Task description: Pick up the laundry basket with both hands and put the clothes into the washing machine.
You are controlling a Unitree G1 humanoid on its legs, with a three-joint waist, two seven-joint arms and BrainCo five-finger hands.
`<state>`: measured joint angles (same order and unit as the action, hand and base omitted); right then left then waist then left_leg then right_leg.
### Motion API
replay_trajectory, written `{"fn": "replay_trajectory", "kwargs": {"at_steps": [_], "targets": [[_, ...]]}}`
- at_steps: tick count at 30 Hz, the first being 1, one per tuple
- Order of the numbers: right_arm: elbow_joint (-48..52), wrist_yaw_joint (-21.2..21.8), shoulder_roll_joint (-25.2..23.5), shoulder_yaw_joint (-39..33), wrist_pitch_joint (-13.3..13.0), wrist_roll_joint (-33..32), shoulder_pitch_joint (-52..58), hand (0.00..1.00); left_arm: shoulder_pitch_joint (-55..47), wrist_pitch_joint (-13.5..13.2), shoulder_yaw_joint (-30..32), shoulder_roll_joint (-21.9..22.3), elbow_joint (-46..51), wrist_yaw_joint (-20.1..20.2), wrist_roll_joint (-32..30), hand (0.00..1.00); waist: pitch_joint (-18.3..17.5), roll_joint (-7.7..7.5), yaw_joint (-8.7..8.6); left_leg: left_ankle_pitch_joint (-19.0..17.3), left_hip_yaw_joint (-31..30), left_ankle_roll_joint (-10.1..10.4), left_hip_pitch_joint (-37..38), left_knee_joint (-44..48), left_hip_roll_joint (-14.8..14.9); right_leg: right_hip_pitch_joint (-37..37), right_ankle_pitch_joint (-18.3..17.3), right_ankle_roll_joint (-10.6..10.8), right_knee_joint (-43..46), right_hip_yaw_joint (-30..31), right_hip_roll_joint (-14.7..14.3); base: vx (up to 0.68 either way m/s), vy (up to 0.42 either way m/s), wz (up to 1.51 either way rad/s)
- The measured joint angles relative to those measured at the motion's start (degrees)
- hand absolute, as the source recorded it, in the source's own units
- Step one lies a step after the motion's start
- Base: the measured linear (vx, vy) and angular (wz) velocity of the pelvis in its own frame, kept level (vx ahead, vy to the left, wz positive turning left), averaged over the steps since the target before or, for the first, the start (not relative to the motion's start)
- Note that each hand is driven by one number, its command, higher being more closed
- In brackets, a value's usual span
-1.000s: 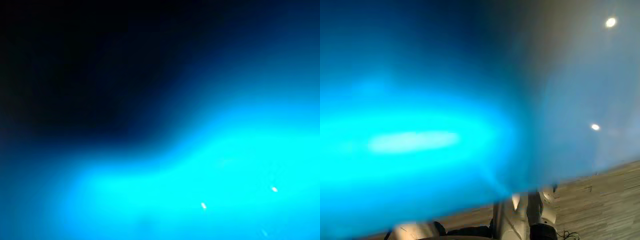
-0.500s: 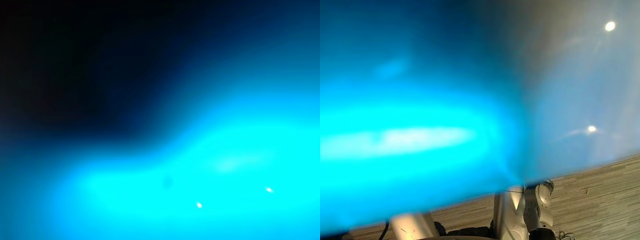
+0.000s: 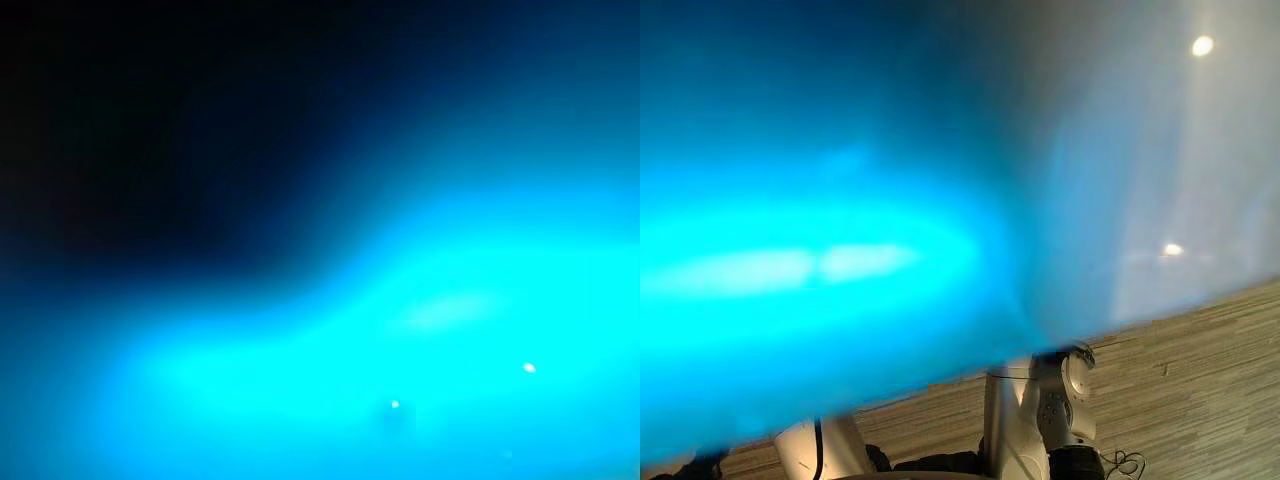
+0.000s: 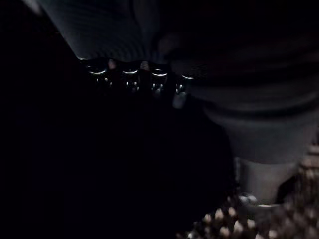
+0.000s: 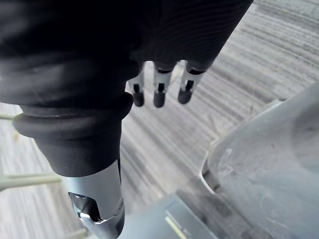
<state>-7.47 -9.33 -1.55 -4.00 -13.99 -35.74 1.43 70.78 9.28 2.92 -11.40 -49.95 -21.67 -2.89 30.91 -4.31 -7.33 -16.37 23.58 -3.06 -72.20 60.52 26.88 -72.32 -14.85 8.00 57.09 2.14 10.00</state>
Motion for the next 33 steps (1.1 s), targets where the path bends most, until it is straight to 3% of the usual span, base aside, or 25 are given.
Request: {"fn": "replay_trajectory", "kwargs": {"at_steps": [2, 4, 6, 7, 11, 12, 17, 25, 33], "targets": [[0.11, -0.52, -0.55, -0.67, 0.53, 0.61, -0.09, 0.00, -1.53, -3.75, 0.40, -0.49, 1.10, -1.17, 14.06, 0.00, 0.00, 0.00, 0.15, 0.67, -0.27, -0.22, 0.15, -0.73, -0.67, 0.33, -0.01, -0.02, -0.11, -0.34, 0.35, 0.00, -0.024, 0.17], [0.14, -1.07, -0.47, -0.65, 0.93, 2.24, -0.18, 0.00, -5.50, -9.73, 0.48, -0.28, 5.77, -0.49, 34.98, 0.00, 0.01, 0.01, 0.20, 1.29, -0.52, -0.39, 0.17, -1.52, -1.34, 0.56, -0.06, -0.10, -0.17, -0.83, 0.90, -0.01, -0.031, 0.19], [0.14, -2.13, -0.25, -0.52, 1.59, 3.21, -0.88, 0.00, -11.14, -12.77, 0.54, 0.86, 12.08, 0.13, 38.74, 0.00, 0.02, 0.04, 0.33, 1.95, -1.39, -0.60, 0.20, -2.04, -1.94, 1.28, -0.21, -0.30, -0.21, -1.74, 1.41, 0.00, -0.029, 0.21], [0.19, -2.36, -0.33, -0.55, 1.60, 3.86, -1.18, 0.00, -13.51, -13.95, 0.54, 1.87, 14.54, -0.34, 38.20, 0.00, 0.02, 0.04, 0.61, 2.11, -1.63, -0.60, 0.36, -2.22, -2.10, 1.66, -0.30, -0.38, -0.21, -2.11, 1.63, 0.00, -0.028, 0.20], [0.69, -2.85, -0.27, 0.42, 2.05, 4.44, -1.26, 0.00, -24.30, -14.58, -0.12, 7.25, 24.25, -3.53, 34.56, 0.00, 0.05, 0.09, 2.13, 2.36, -1.71, -0.44, 2.27, -3.14, -3.20, 3.50, -1.17, -0.38, 0.00, -2.28, 2.49, 0.00, -0.042, 0.17], [0.70, -2.81, -0.39, 1.18, 2.08, 4.46, -1.25, 0.00, -29.18, -14.56, -0.33, 9.23, 27.63, -4.64, 30.28, 0.00, 0.05, 0.10, 2.15, 2.61, -1.86, -0.13, 2.99, -4.00, -3.89, 4.35, -1.40, -0.48, -0.27, -2.67, 3.05, -0.01, -0.057, 0.19], [0.45, -2.83, -0.32, 1.66, 2.08, 4.73, -1.35, 0.00, -35.47, -12.48, -0.55, 12.84, 29.14, -6.62, 19.92, 0.00, 0.05, 0.13, 3.55, 3.01, -2.32, 0.61, 3.25, -5.11, -4.25, 4.94, -1.67, -0.90, -0.82, -3.53, 3.20, -0.02, -0.054, 0.08], [0.11, -2.87, 0.42, 1.70, 1.72, 4.65, -1.54, 0.00, -27.90, -6.99, -0.88, 10.84, 20.19, -7.50, 3.80, 0.00, 0.06, 0.14, 3.62, 3.38, -2.39, 0.44, 1.76, -5.05, -3.84, 3.46, -1.73, -1.03, -1.00, -3.63, 2.73, -0.01, -0.040, -0.02], [0.54, -2.71, 2.04, 1.51, 0.77, 4.32, -1.54, 0.00, -24.76, -3.94, -2.63, 8.55, 18.10, -8.66, -4.77, 0.00, 0.07, 0.13, 3.75, 3.04, -2.14, 0.66, -0.07, -4.38, -2.94, 1.15, -1.78, -1.57, -0.61, -3.08, 2.10, -0.05, -0.013, -0.05]]}}
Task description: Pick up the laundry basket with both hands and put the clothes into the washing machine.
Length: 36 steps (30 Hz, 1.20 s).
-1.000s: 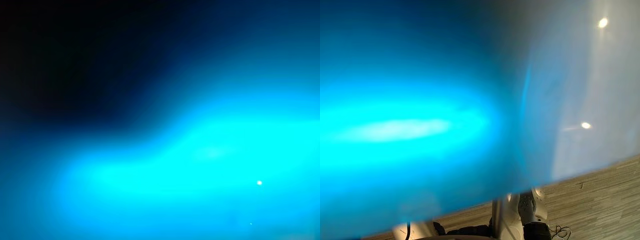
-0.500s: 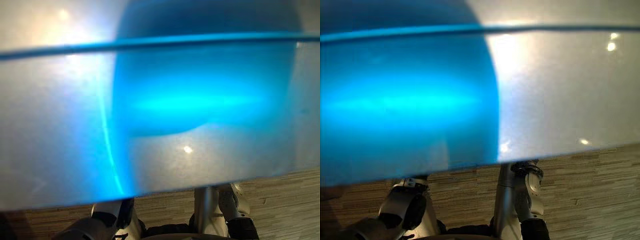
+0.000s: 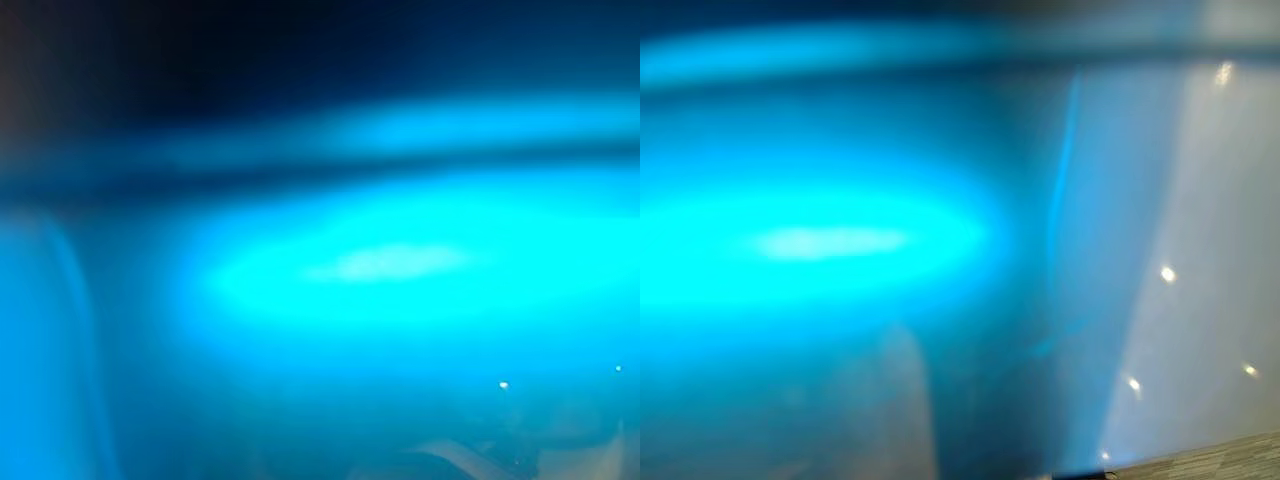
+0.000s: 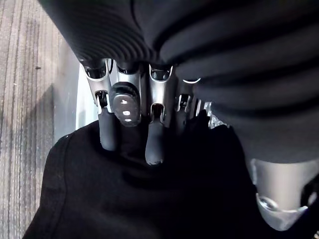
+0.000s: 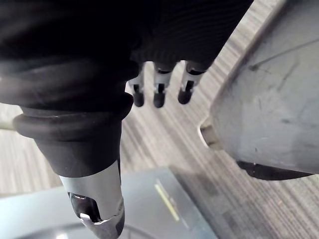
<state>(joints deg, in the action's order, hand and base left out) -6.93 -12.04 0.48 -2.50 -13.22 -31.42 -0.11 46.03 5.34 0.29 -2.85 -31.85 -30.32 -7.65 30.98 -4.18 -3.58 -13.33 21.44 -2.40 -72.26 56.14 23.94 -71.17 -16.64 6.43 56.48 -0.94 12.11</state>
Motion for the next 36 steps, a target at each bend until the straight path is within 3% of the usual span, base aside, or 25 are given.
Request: {"fn": "replay_trajectory", "kwargs": {"at_steps": [1, 2, 8, 9, 10, 11, 13, 14, 15, 16, 17, 18, 20, 21, 23, 25, 26, 27, 28, 30, 31, 32, 34, 36], "targets": [[-0.02, 0.13, 0.02, -0.03, -0.01, 0.00, -0.12, 0.00, 0.96, 0.57, -0.16, -0.30, -1.01, 0.05, -2.12, 0.00, 0.01, -0.03, -0.01, 0.18, 0.79, 0.30, 0.01, -0.74, -0.11, -0.45, 0.31, 0.08, -0.88, 0.50, -0.12, -0.07, -0.009, -0.04], [-0.02, 0.31, 0.05, 0.01, 0.01, 0.00, -0.12, 0.00, 1.43, 0.65, -0.10, -0.30, -1.64, 0.04, -2.49, 1.00, 0.01, -0.03, 0.00, 0.22, 0.97, 0.37, 0.02, -0.86, -0.13, -0.53, 0.41, 0.05, -1.24, 0.62, -0.23, -0.07, 0.003, -0.12], [-0.23, 2.21, 0.49, -0.89, 0.84, -0.05, -0.92, 0.00, 4.33, 3.22, 0.12, -0.53, -4.72, 2.76, -13.28, 1.00, 0.07, -0.13, -0.12, -0.03, 3.22, 0.46, 0.34, -3.80, -0.46, -0.72, 2.83, -0.48, -7.27, 2.16, -1.07, -0.07, 0.048, -0.23], [0.17, 2.36, 0.18, -0.88, 1.18, -0.13, -0.78, 0.00, 5.13, 3.40, 0.01, -0.32, -4.74, 3.01, -13.38, 1.00, 0.18, -0.09, -0.23, -0.55, 1.93, -0.07, -0.49, 4.96, -1.19, -0.85, 3.07, -0.80, -8.34, 2.57, -0.91, -0.01, 0.105, -0.21], [0.31, 2.34, 0.66, -0.86, 1.20, -0.18, -0.76, 0.00, 5.13, 3.80, 0.01, -0.23, -4.77, 3.06, -13.46, 1.00, 0.18, 0.01, -0.17, -3.15, 1.24, 0.20, 1.48, 5.11, -1.65, -0.88, 3.20, -0.54, -8.12, 2.88, -1.07, 0.04, 0.121, -0.24], [0.71, 2.32, 0.50, -0.98, 1.04, -0.60, -0.82, 0.00, 5.60, 4.43, -0.13, -0.21, -4.72, 3.45, -13.83, 1.00, 0.27, 0.10, -0.41, -6.73, 1.77, -2.23, 2.69, 2.64, -2.49, -1.32, 4.39, -1.11, -7.00, 3.10, -0.98, 0.03, 0.060, -0.04], [0.90, 2.44, 0.34, -0.96, 1.20, -0.71, -0.80, 0.00, 7.45, 5.27, -0.92, -0.93, -4.85, 6.23, -14.76, 1.00, 0.27, 0.08, -0.84, -6.64, 2.66, -2.06, 2.39, 2.07, -2.58, -1.28, 5.05, 0.01, -7.78, 3.39, -1.00, -0.05, -0.003, 0.33], [0.73, 2.49, -0.11, -0.97, 1.23, -0.71, -1.00, 0.00, 8.88, 6.35, -1.31, -1.45, -4.86, 7.83, -14.77, 1.00, 0.24, 0.03, -1.34, -6.45, 3.35, -0.83, 1.99, 4.21, -2.79, -1.63, 5.47, 0.64, -8.99, 3.60, -0.83, -0.05, -0.008, 0.20], [1.17, 2.84, 0.21, -1.03, 1.14, -0.72, -1.01, 0.00, 9.14, 7.20, -1.73, -2.21, -4.50, 7.89, -14.87, 1.00, 0.25, 0.19, -1.45, -10.62, 1.47, -0.80, 4.23, 4.90, -3.44, -1.79, 5.45, 0.64, -8.65, 3.64, -1.13, -0.02, -0.004, 0.09], [1.26, 3.03, -0.03, -1.28, 1.05, -0.78, -1.22, 0.00, 9.39, 7.36, -1.82, -2.56, -4.21, 7.91, -14.84, 1.00, 0.28, -0.05, -1.63, -10.19, 1.94, -1.87, 3.86, 4.72, -3.51, -2.30, 6.12, -0.24, -8.20, 4.07, -1.07, 0.00, 0.008, -0.06], [1.25, 3.32, -0.03, -1.41, 1.12, -0.78, -1.39, 0.00, 9.97, 7.44, -1.83, -3.40, -4.19, 9.04, -13.55, 1.00, 0.26, -0.16, -2.20, -9.77, 2.70, -1.20, 4.04, 4.57, -3.15, -2.36, 6.82, -1.28, -7.96, 4.06, -1.19, -0.06, -0.039, 0.18], [1.21, 3.42, -0.04, -1.48, 1.17, -0.81, -1.05, 0.00, 11.42, 8.16, -1.90, -4.15, -4.19, 9.64, -9.72, 1.00, 0.27, -0.18, -2.27, -9.68, 3.28, -1.04, 3.97, 4.67, -2.90, -2.50, 8.08, -0.16, -8.45, 4.48, -1.21, -0.10, -0.053, 0.25], [1.17, 3.51, -0.02, -2.02, 1.29, -0.82, -1.16, 0.00, 13.32, 7.97, -1.90, -5.34, -4.10, 9.54, -1.02, 1.00, 0.27, -0.18, -2.28, -9.26, 4.59, -0.28, 3.95, 3.33, -2.63, -2.96, 8.42, 0.44, -10.06, 4.57, -1.15, -0.08, -0.040, 0.09], [1.12, 3.50, 0.06, -2.25, 1.34, -1.20, -1.16, 0.00, 14.84, 7.64, -1.94, -6.72, -4.01, 9.04, 6.87, 1.00, 0.27, -0.17, -2.29, -8.94, 5.07, 0.22, 3.97, 2.23, -2.55, -3.10, 8.43, 0.43, -11.39, 4.46, -1.23, -0.10, -0.026, -0.23], [1.04, 3.61, 0.06, -2.22, 1.65, -1.84, -1.12, 0.00, 18.67, 3.27, -3.91, -10.42, -3.06, 9.49, 21.94, 1.00, 0.38, -0.32, -3.20, -8.97, 5.43, 0.06, 3.76, 2.33, -1.62, -3.52, 8.22, -0.30, -10.58, 3.92, -1.34, -0.09, -0.024, -0.16], [0.49, 3.49, -0.01, -2.45, 2.27, -1.92, -0.53, 0.00, 27.15, -4.90, -5.51, -14.94, 6.49, 10.11, 40.39, 1.00, 0.45, -0.46, -5.12, -8.84, 5.30, 0.31, 2.60, 4.58, -0.77, -4.88, 9.33, 0.15, -8.70, 4.05, -1.24, -0.07, -0.032, 0.08], [0.48, 3.47, 0.02, -2.51, 2.28, -1.92, -0.51, 0.00, 29.56, -7.48, -5.61, -15.55, 8.94, 10.07, 43.44, 1.00, 0.46, -0.46, -5.06, -8.82, 5.27, 0.32, 2.42, 4.65, -0.72, -5.19, 9.65, -0.01, -8.75, 3.96, -1.31, -0.04, -0.013, -0.22], [0.42, 3.44, 0.01, -2.47, 2.46, -1.90, -0.51, 0.00, 33.36, -12.50, -5.72, -16.82, 12.26, 9.89, 50.02, 1.00, 0.47, -0.48, -4.96, -8.34, 4.71, -0.40, 2.52, 5.52, -0.52, -5.10, 11.17, 0.00, -8.34, 3.92, -1.64, -0.02, 0.005, -0.33], [0.48, 3.45, -0.17, -2.17, 2.44, -1.88, -0.47, 0.00, 33.90, -13.68, -5.71, -18.00, 10.95, 10.01, 50.12, 1.00, 0.47, -0.48, -5.12, -8.55, 4.39, -0.77, 2.63, 6.28, -0.18, -4.98, 11.56, 0.16, -7.78, 3.91, -1.90, -0.02, 0.005, -0.39], [0.84, 3.50, -0.11, -1.93, 2.43, -1.69, 0.11, 0.00, 33.35, -19.54, -3.42, -17.92, 13.88, 4.51, 56.59, 1.00, 0.45, -0.43, -5.27, -8.41, 3.95, -1.21, 2.67, 7.06, 0.33, -5.23, 11.50, 0.25, -6.41, 3.37, -2.28, -0.02, -0.014, -0.11], [1.12, 3.53, -0.08, -1.91, 2.43, -1.67, 0.32, 0.00, 33.23, -20.15, -2.57, -17.42, 14.12, 3.38, 56.91, 1.00, 0.47, -0.41, -5.29, -8.36, 3.84, -1.11, 2.46, 7.06, 0.52, -5.38, 11.50, 0.22, -6.40, 3.19, -2.38, -0.03, -0.020, 0.04], [1.28, 3.53, -0.05, -1.91, 2.43, -1.59, 0.61, 0.00, 32.55, -20.91, -1.78, -16.92, 15.51, 1.56, 56.97, 0.00, 0.49, -0.37, -5.24, -8.35, 3.80, -1.07, 2.31, 7.14, 0.78, -5.55, 11.44, 0.13, -6.28, 3.10, -2.52, -0.03, -0.014, -0.05], [1.28, 3.51, 0.03, -1.91, 2.44, -0.70, 1.16, 0.00, 31.16, -21.35, 0.11, -16.41, 18.36, -3.56, 52.00, 0.00, 0.50, -0.35, -5.31, -8.36, 3.78, -1.06, 2.04, 7.35, 1.12, -5.96, 11.34, -0.01, -6.05, 3.15, -2.86, -0.04, -0.011, -0.06], [1.29, 3.51, 0.64, -1.35, 2.46, 0.14, 2.38, 0.00, 30.69, -19.02, 1.66, -16.73, 18.32, -10.82, 41.47, 0.00, 0.51, -0.33, -5.28, -8.35, 3.35, -1.07, 1.66, 7.90, 1.23, -6.39, 11.00, -0.25, -5.15, 3.11, -2.95, -0.04, -0.007, 0.00]]}}
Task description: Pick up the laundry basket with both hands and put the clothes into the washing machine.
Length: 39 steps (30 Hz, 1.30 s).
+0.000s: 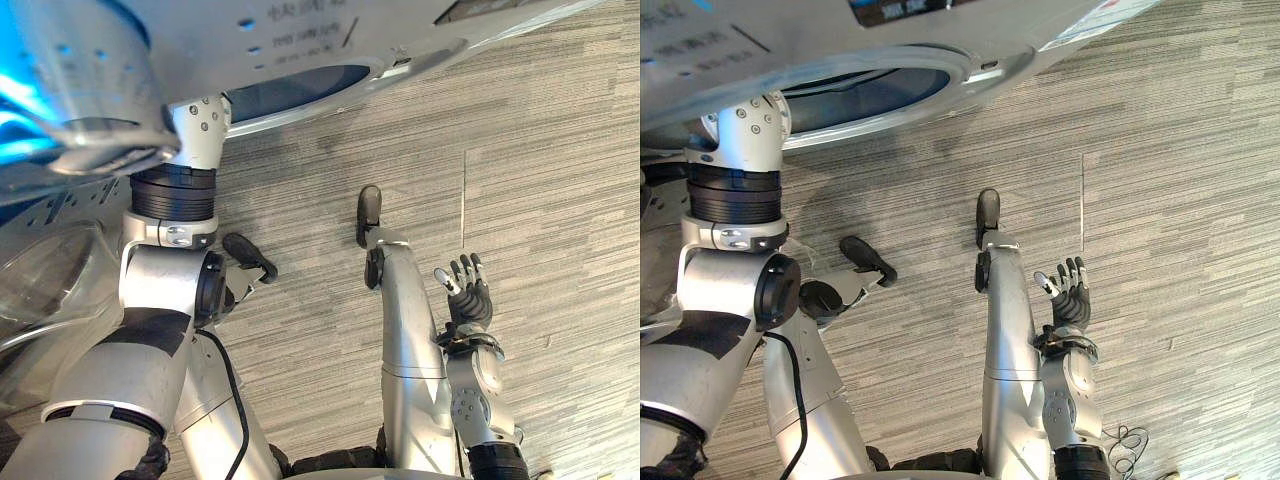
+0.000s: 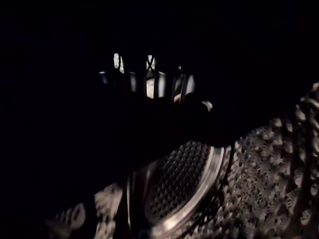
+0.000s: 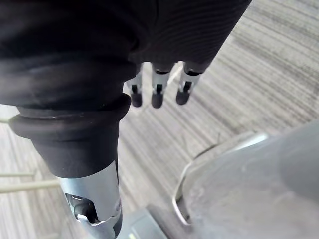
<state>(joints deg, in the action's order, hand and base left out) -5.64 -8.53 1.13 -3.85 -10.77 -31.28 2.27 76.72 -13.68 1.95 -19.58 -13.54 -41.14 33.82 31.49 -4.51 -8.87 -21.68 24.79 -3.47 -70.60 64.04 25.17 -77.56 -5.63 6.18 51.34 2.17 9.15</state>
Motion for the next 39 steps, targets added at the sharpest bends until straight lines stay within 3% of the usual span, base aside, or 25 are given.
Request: {"fn": "replay_trajectory", "kwargs": {"at_steps": [2, 4, 6, 12, 15, 17, 20, 21, 24, 30, 35, 39], "targets": [[0.01, -0.02, 0.78, 0.39, -0.14, -0.01, 0.10, 0.00, -0.28, 6.85, -1.25, -0.72, 0.03, -3.42, -14.03, 0.00, 0.02, 0.03, 0.10, 0.00, -0.16, 0.00, -0.08, 0.06, 0.00, 0.00, -0.05, -0.04, 0.12, -0.09, 0.01, -0.04, 0.002, 0.02], [0.19, -0.03, 1.02, 0.48, -0.46, -0.10, 0.05, 0.00, 0.05, 11.92, -5.75, -1.34, -0.09, -2.42, -27.05, 0.00, 0.03, 0.05, 0.53, 0.06, -0.91, 0.17, -0.66, 0.10, -0.08, 0.10, -0.12, -0.15, 0.11, -0.63, 0.11, -0.05, 0.013, 0.07], [0.19, -0.09, 1.02, 0.47, -0.92, -0.14, 0.05, 0.00, 0.96, 12.15, -7.20, -1.03, -2.52, -0.25, -27.69, 0.00, 0.03, 0.05, 0.59, 0.03, -1.04, 0.26, -0.83, 0.09, -0.10, 0.13, -0.12, -0.16, -0.03, -0.74, 0.15, -0.05, 0.021, 0.03], [-2.32, -0.09, 1.14, 1.00, -1.78, -0.33, 0.05, 0.00, 3.21, 18.64, -5.70, 1.69, -24.95, 7.13, -32.56, 0.00, 0.03, 0.06, 0.57, -0.02, -1.06, 0.33, -0.90, 0.21, 0.53, 0.29, 0.11, -0.21, -0.65, -0.99, -0.43, -0.04, 0.017, -0.06], [-3.02, -0.03, 1.13, 1.18, -1.80, -1.84, 0.05, 0.00, 2.68, 20.22, -3.54, 3.59, -34.47, 10.70, -31.82, 0.00, 0.03, 0.06, 0.60, -0.09, -1.13, 0.46, -1.10, 0.33, 0.93, 0.29, 0.27, -0.14, -1.10, -1.04, -0.91, -0.05, 0.017, -0.10], [-3.06, -0.04, 1.11, 1.19, -1.62, -2.22, 0.04, 0.00, 1.85, 20.06, -3.64, 4.50, -38.85, 12.87, -25.83, 0.00, 0.03, 0.06, 0.55, -0.08, -1.22, 0.45, -1.16, 0.40, 0.94, 0.30, 0.29, -0.14, -1.05, -1.08, -0.92, -0.04, 0.017, -0.01], [-3.07, -0.06, 1.01, 1.45, -1.03, -2.56, 0.04, 0.00, 1.40, 14.83, -4.12, 4.97, -38.38, 16.56, -5.70, 0.00, 0.03, 0.08, 0.76, 0.08, -1.46, 0.16, -1.19, 0.55, 0.90, 0.44, 0.38, -0.18, -0.86, -1.14, -0.92, -0.04, 0.017, 0.02], [-3.09, -0.29, 1.05, 1.41, -0.64, -2.60, 0.04, 0.00, 0.94, 10.65, -4.01, 4.98, -37.94, 17.58, 10.77, 0.00, 0.01, 0.12, 0.96, 0.08, -1.78, 0.15, -1.19, 0.69, 0.85, 0.66, 0.33, -0.14, -0.60, -1.25, -0.91, -0.05, 0.020, 0.04], [-3.69, -0.75, 1.56, 1.53, 0.00, -2.50, 0.03, 0.00, -2.79, 6.09, -1.77, 7.70, -35.99, 19.84, 25.34, 0.00, 0.01, 0.14, 1.90, 0.09, -2.88, 0.14, -1.06, 0.76, 0.82, 1.68, 0.06, -0.19, -0.54, -2.14, -0.84, -0.03, 0.018, 0.06], [-4.66, -1.43, 1.75, 1.70, -0.01, -2.54, -0.67, 0.00, -12.42, 1.63, 6.90, 16.04, -34.67, 20.86, 33.23, 0.00, -0.02, 0.13, 1.93, 0.06, -3.49, 0.17, 1.33, 0.41, 0.38, 4.61, -0.76, -0.33, -0.51, -2.92, -0.26, -0.03, 0.019, 0.06], [-4.73, -1.50, 1.88, 2.99, 0.05, -2.61, -0.90, 0.00, -15.28, 0.37, 11.82, 17.37, -32.94, 18.43, 36.57, 0.00, -0.08, 0.20, 1.70, 0.01, -3.39, 0.74, 4.88, -0.81, 0.70, 8.29, -0.77, -0.67, -2.10, -3.41, -0.74, -0.05, -0.013, -0.05], [-4.82, -1.39, 1.46, 4.76, 0.39, -2.56, -0.88, 0.00, -18.27, -0.65, 12.32, 16.33, -29.71, 17.18, 36.44, 0.00, -0.17, 0.29, 1.94, 0.95, -3.04, 1.77, 9.89, -4.28, 0.36, 13.91, 0.03, -1.08, -6.17, -4.51, -1.01, -0.05, -0.026, 0.00]]}}
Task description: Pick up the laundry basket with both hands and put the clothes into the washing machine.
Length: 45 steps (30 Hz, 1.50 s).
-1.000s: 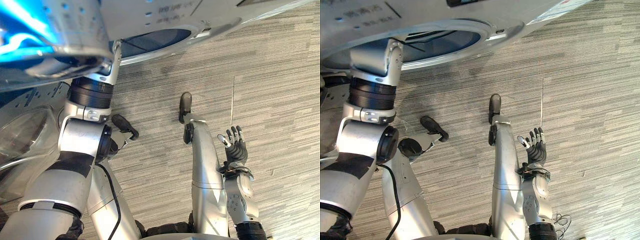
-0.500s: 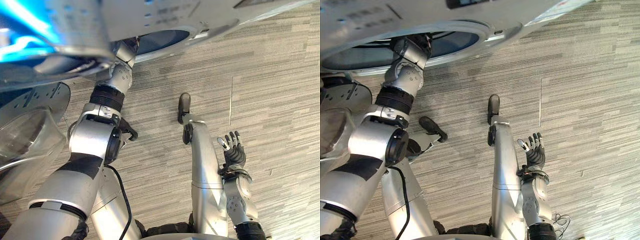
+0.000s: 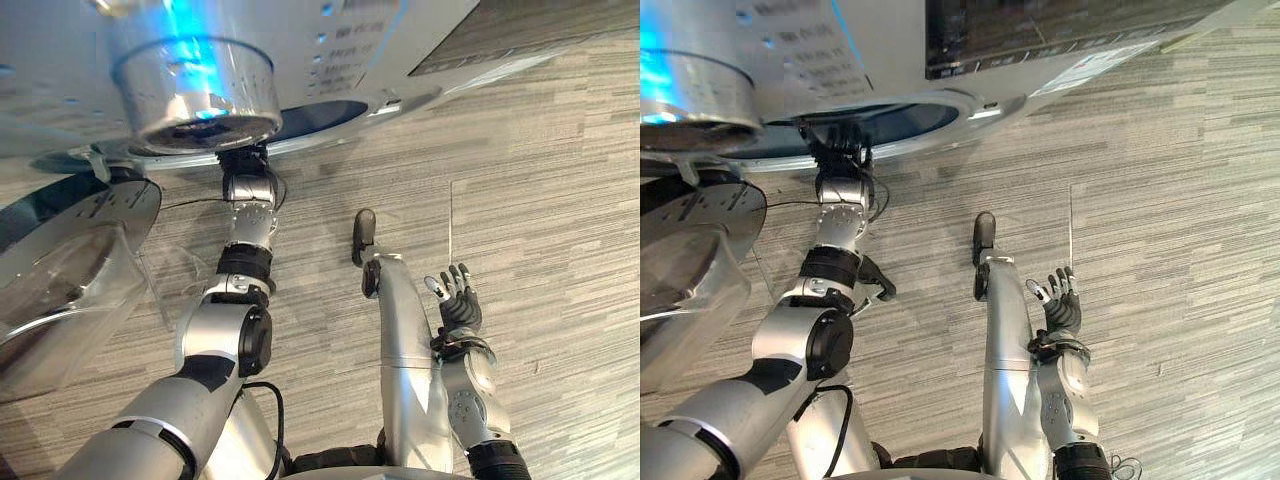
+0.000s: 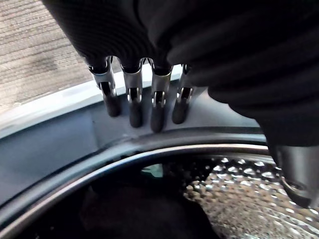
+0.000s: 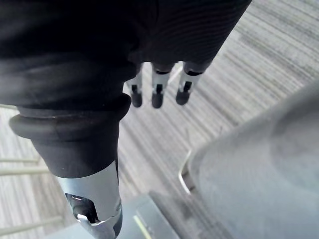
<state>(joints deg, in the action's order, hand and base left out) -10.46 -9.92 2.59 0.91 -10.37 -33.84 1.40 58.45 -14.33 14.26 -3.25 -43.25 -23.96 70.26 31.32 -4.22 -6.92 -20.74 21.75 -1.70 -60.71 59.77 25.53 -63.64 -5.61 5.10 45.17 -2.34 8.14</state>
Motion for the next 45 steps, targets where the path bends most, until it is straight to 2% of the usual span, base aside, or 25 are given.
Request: {"fn": "replay_trajectory", "kwargs": {"at_steps": [5, 6, 7, 8, 9, 10, 11, 12, 13, 16, 18, 20, 23, 27, 31, 34, 35, 36, 37, 38, 40, 41, 43, 44, 45], "targets": [[-0.42, 0.21, -0.39, 0.53, 0.32, 0.29, 0.16, 0.00, -7.34, 0.13, -2.22, -3.77, 7.37, 1.07, -4.81, 0.00, -0.30, 0.39, 0.10, 1.19, 0.10, 0.56, 8.98, -4.99, -1.17, 10.19, 0.77, 0.00, -5.72, -1.64, 0.06, 0.02, -0.013, 0.08], [-1.60, 0.31, -0.40, 0.40, 0.32, 0.67, 0.58, 0.00, -12.84, 0.53, -6.31, -5.75, 11.47, 2.46, -10.90, 0.00, -1.36, 0.88, 0.09, 1.75, 0.10, 0.70, 11.76, -7.08, -2.14, 13.32, 0.80, 0.04, -7.38, -2.28, 0.48, 0.08, 0.004, 0.20], [-2.73, 0.43, -0.40, 0.22, 0.36, 0.81, 0.88, 0.00, -15.48, 2.52, -8.07, -6.33, 11.96, 2.32, -13.25, 0.00, -2.35, 1.09, 0.19, 1.98, 0.13, 0.97, 13.09, -8.28, -2.74, 14.57, 0.79, 0.05, -8.12, -2.52, 0.77, 0.13, -0.003, 0.27], [-4.95, 1.18, -0.48, 0.04, 0.62, 1.82, 1.01, 0.00, -21.49, 5.86, -10.56, -7.39, 10.74, 2.35, -21.83, 0.00, -4.18, 1.20, 0.09, 2.40, 0.26, 1.20, 15.53, -10.34, -3.63, 17.10, 0.77, 0.07, -9.73, -2.99, 1.09, 0.13, -0.007, 0.19], [-5.88, 1.53, -0.51, -0.41, 0.67, 2.97, 1.23, 0.00, -25.87, 6.69, -12.18, -7.15, 11.02, 2.96, -31.00, 0.00, -4.20, 1.19, 0.30, 2.62, 0.38, 1.23, 18.08, -11.70, -4.10, 19.56, 0.76, 0.08, -10.86, -3.28, 1.22, 0.19, -0.012, 0.13], [-7.59, 1.87, -0.52, -1.56, 0.80, 3.37, 1.45, 0.00, -31.35, 6.97, -15.43, -5.72, 12.96, 4.67, -41.45, 0.00, -4.22, 1.24, 1.98, 3.03, 0.38, 1.56, 21.85, -13.57, -5.03, 22.75, 0.74, 0.07, -11.77, -3.73, 1.69, 0.21, -0.019, 0.07], [-8.77, 2.15, -0.49, -2.25, 0.86, 3.90, 1.39, 0.00, -33.74, 7.14, -16.32, -4.53, 13.75, 5.16, -46.23, 0.00, -4.40, 1.46, 2.71, 3.18, 0.33, 1.62, 23.75, -14.70, -5.70, 24.46, 0.61, 0.17, -12.13, -3.95, 2.06, 0.24, -0.027, 0.23], [-11.73, 2.46, -0.42, -3.73, 0.96, 5.20, 1.44, 0.00, -39.01, 7.56, -16.17, -1.41, 13.27, 6.52, -56.06, 0.00, -6.42, 2.72, 3.29, 3.44, 0.30, 1.75, 26.81, -16.90, -6.86, 27.68, -0.12, 0.61, -13.30, -4.61, 2.83, 0.25, -0.032, 0.38], [-14.70, 2.54, -0.42, -5.06, 1.49, 5.57, 1.43, 0.00, -43.88, 7.89, -15.29, 1.87, 11.03, 7.82, -60.38, 0.00, -8.92, 4.26, 3.53, 3.60, 0.30, 2.02, 30.14, -19.07, -7.87, 31.12, -0.54, 0.72, -14.79, -5.46, 3.52, 0.22, -0.026, 0.39], [-21.87, 2.73, -0.46, -7.60, 2.49, 7.69, 1.76, 0.00, -52.45, 9.85, -11.17, 6.54, 1.67, 10.47, -64.17, 0.00, -13.66, 7.42, 4.51, 4.41, 0.91, 3.10, 38.13, -24.72, -9.73, 38.85, -0.71, 0.98, -18.65, -7.09, 4.26, 0.16, -0.037, 0.13], [-27.63, 2.80, -1.27, -10.44, 4.26, 9.68, 1.85, 0.00, -57.55, 11.85, -6.89, 6.75, -5.87, 11.70, -71.06, 0.00, -16.26, 8.19, 4.73, 5.75, 1.25, 4.45, 43.28, -29.44, -10.91, 43.94, -1.09, 1.50, -22.12, -8.29, 4.73, 0.13, -0.063, 0.14], [-31.74, 2.96, -2.00, -13.81, 5.02, 10.52, 3.10, 0.00, -59.34, 12.64, 0.79, 6.90, -9.95, 13.01, -73.46, 0.00, -18.62, 8.31, 4.84, 7.46, 0.99, 5.06, 46.92, -33.57, -11.80, 48.00, -1.03, 1.50, -24.96, -9.91, 4.78, 0.10, -0.079, 0.27], [-39.02, 4.46, -2.13, -19.04, 6.55, 12.58, 3.76, 0.00, -62.25, 14.65, 11.11, 5.35, -16.06, 15.75, -75.71, 0.00, -23.66, 7.30, 4.85, 10.59, 1.01, 6.58, 53.68, -41.91, -13.12, 54.72, 0.68, 1.37, -31.89, -11.47, 3.64, 0.12, -0.101, 0.11], [-47.46, 5.82, -1.43, -23.87, 7.82, 16.99, 4.09, 0.00, -63.75, 16.44, 15.19, 3.94, -18.05, 18.05, -77.70, 0.00, -28.47, 5.83, 4.97, 16.07, -0.50, 7.90, 60.31, -52.73, -14.77, 63.57, 4.90, 1.00, -43.66, -15.22, 1.46, 0.12, -0.087, 0.26], [-51.20, 6.96, -0.64, -23.19, 8.60, 21.13, 2.10, 0.00, -62.62, 16.22, 12.14, 3.86, -18.02, 17.97, -75.86, 0.00, -28.75, 5.04, 5.22, 18.32, -3.86, 8.44, 60.63, -54.93, -14.86, 67.78, 6.38, 0.35, -48.23, -18.88, -0.20, 0.04, -0.068, 0.48], [-51.82, 6.97, 1.40, -18.44, 8.77, 23.33, -0.89, 0.00, -61.27, 15.46, 4.11, 4.18, -15.13, 17.28, -72.53, 0.00, -28.16, 5.93, 5.88, 19.74, -6.57, 7.63, 57.76, -51.83, -14.45, 69.11, 5.94, -0.25, -46.79, -23.54, -0.37, -0.07, -0.043, 0.76], [-51.66, 6.69, 1.97, -16.85, 8.77, 23.65, -3.46, 0.00, -60.45, 14.63, -1.37, 4.24, -11.93, 16.80, -70.96, 0.00, -27.28, 7.22, 5.95, 20.53, -7.62, 6.90, 53.28, -47.10, -13.64, 68.00, 4.51, -1.92, -44.13, -25.99, -0.60, -0.20, -0.026, 1.28], [-51.58, 6.23, 2.21, -16.04, 8.71, 23.72, -5.33, 0.00, -59.32, 13.81, -4.53, 4.14, -9.45, 16.33, -70.19, 0.00, -27.28, 6.25, 6.07, 22.18, -7.70, 6.75, 52.08, -47.72, -13.90, 67.28, 3.38, -3.33, -43.93, -26.40, -0.86, -0.22, 0.016, 1.18], [-51.36, 6.03, 1.95, -15.61, 8.37, 23.70, -8.35, 0.00, -58.88, 13.15, -6.83, 4.40, -6.08, 16.10, -68.49, 0.00, -25.99, 6.43, 6.43, 16.31, -5.53, 3.99, 50.58, -38.34, -12.42, 67.27, 2.71, -2.57, -42.78, -29.10, 0.30, -0.26, 0.054, 0.73], [-50.41, 5.52, 2.05, -15.48, 8.09, 23.63, -10.05, 0.00, -59.38, 13.08, -8.55, 4.94, -3.93, 16.09, -68.03, 0.00, -25.52, 6.74, 6.69, 12.61, -3.74, 2.91, 48.65, -25.89, -10.36, 66.60, 2.19, -3.09, -40.51, -29.48, 0.51, -0.17, 0.081, 0.41], [-48.12, 4.68, 2.28, -14.87, 7.61, 22.59, -10.97, 0.00, -60.34, 12.62, -11.76, 5.49, -1.13, 16.18, -67.36, 0.00, -25.51, 7.77, 7.33, 12.82, -2.24, 2.74, 49.39, -15.46, -9.20, 67.04, 2.05, -3.25, -38.88, -29.46, 0.94, -0.05, 0.092, 0.27], [-47.24, 4.59, 3.08, -14.40, 6.94, 21.89, -11.43, 0.00, -60.69, 12.46, -12.69, 5.95, 1.35, 16.21, -67.37, 0.00, -25.64, 8.71, 7.08, 13.23, -1.68, 3.13, 50.17, -16.18, -9.51, 67.20, 1.98, -3.16, -38.23, -30.66, 1.16, -0.08, 0.090, 0.76], [-47.57, 4.60, 2.73, -14.29, 6.83, 20.63, -10.78, 0.00, -60.98, 11.99, -13.43, 6.20, 5.06, 16.04, -67.32, 0.00, -25.89, 7.01, 6.28, 13.93, -1.82, 2.11, 51.03, -22.26, -13.05, 67.20, 2.40, -3.14, -40.39, -32.54, 2.93, -0.15, 0.098, 0.77], [-47.34, 4.62, 1.76, -14.42, 6.94, 20.33, -10.65, 0.00, -61.95, 11.67, -13.64, 5.39, 7.20, 15.92, -66.27, 0.00, -25.75, 7.06, 6.35, 9.75, -2.33, 2.76, 52.61, -20.90, -11.45, 66.64, 4.95, -3.05, -41.28, -33.91, 2.55, -0.12, 0.104, 0.26], [-46.91, 4.62, 1.31, -14.25, 6.87, 20.33, -10.36, 0.00, -62.72, 11.78, -13.71, 5.45, 8.30, 15.88, -66.27, 0.00, -25.78, 8.32, 6.21, 8.80, -4.20, 4.37, 54.18, -22.98, -9.41, 66.07, 5.23, -3.16, -40.94, -34.04, 1.37, -0.10, 0.098, 0.14]]}}
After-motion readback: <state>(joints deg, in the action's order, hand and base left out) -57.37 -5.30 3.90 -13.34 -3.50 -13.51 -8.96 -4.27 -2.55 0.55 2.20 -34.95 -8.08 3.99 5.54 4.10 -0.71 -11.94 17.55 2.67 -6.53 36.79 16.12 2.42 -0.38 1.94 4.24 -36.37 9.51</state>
